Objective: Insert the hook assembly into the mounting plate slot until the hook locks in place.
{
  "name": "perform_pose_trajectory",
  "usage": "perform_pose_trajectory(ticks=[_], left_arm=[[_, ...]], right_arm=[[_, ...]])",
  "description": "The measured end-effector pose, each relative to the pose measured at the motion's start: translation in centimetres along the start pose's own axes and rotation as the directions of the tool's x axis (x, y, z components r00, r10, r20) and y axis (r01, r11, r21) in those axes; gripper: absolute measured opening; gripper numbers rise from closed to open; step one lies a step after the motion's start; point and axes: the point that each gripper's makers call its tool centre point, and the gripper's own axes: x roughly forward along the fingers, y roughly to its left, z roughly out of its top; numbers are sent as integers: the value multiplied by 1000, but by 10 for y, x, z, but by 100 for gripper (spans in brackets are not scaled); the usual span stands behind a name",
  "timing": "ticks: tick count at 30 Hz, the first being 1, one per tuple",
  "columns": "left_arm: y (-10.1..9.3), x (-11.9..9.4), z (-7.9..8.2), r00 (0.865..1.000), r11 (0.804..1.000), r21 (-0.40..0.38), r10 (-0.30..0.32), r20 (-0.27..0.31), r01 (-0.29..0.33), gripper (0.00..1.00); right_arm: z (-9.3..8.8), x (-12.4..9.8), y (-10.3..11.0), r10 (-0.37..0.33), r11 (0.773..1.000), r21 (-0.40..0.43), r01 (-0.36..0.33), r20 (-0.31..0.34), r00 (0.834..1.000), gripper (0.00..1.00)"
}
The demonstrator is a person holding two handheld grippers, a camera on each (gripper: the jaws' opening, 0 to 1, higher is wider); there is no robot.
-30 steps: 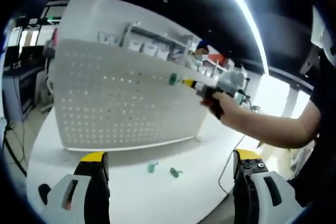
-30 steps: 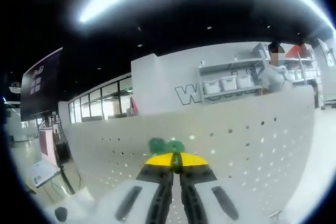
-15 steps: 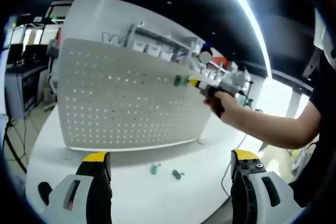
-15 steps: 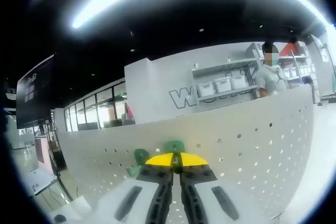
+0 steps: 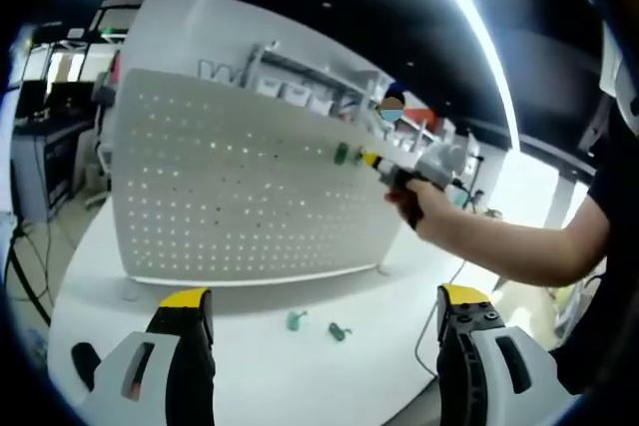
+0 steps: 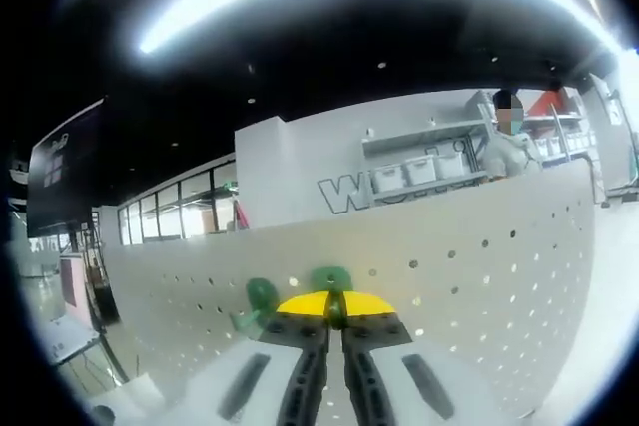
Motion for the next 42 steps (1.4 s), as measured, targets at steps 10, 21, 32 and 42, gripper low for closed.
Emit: perform_pose_trajectory(ticks=[10, 21, 32, 42], left_arm=[[-2, 3, -4, 1000, 1000, -1, -4, -13, 4, 95], [-4, 0, -3, 1000, 1000, 2, -2, -8, 2, 94], [-3, -12, -6, 1000, 1000, 0, 10, -7, -10, 94], [-8, -13, -12, 1000, 1000, 18, 4, -24, -3, 96]], right_arm=[[2, 1, 4, -3, 1000, -5, 3, -30, 1000, 4], [-6, -1, 9, -18, 997, 73, 25, -94, 995, 12], [0, -12, 11, -10, 997, 71, 17, -97, 995, 17], [11, -45, 16, 61, 998, 26, -58, -126, 990, 22]])
